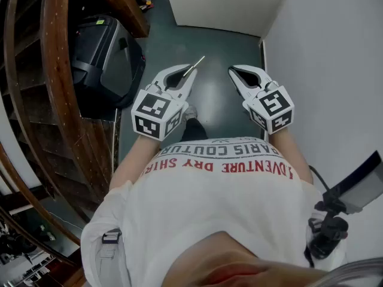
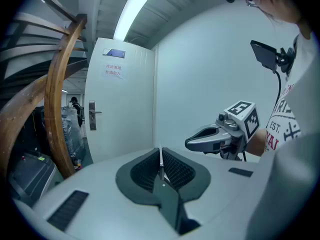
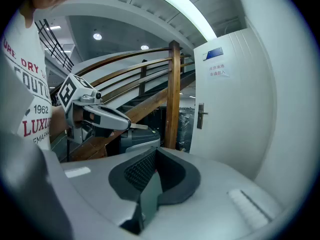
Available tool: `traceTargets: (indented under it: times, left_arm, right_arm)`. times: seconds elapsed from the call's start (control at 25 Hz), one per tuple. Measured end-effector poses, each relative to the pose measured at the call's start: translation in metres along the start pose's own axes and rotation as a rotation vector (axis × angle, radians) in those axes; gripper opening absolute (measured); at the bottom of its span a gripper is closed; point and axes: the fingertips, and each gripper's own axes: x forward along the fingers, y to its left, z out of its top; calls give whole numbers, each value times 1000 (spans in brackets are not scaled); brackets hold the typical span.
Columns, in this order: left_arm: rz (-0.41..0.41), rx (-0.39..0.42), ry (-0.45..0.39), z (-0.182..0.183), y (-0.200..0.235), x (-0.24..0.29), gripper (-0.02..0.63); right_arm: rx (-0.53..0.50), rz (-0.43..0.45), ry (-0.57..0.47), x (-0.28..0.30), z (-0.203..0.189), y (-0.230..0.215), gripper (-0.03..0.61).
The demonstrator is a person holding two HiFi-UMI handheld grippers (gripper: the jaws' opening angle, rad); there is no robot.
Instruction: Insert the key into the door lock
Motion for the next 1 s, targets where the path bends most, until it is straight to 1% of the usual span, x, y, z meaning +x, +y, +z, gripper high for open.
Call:
traceTargets:
  times: [0.24,0.44,0.6,0.84,1.0]
  left_arm:
    - [2,23,4,1,-5,-5,23]
    - [-6,13,3,2,-10,-7,23]
    - [-7,9,7,4,-11,-9,23]
    - [4,19,3,9,4,-6,23]
    - [-5,22,-5,10,17,7,23]
  right_arm:
    - [6,0,-16,-4,4,6,2]
    - [4,-2,-22,-8,7,7,2]
    - [5,21,-27,-7,9,11,2]
    - [-9,38,-44,10,15,10,2]
    - [-11,31,-50,23,14,-2,2]
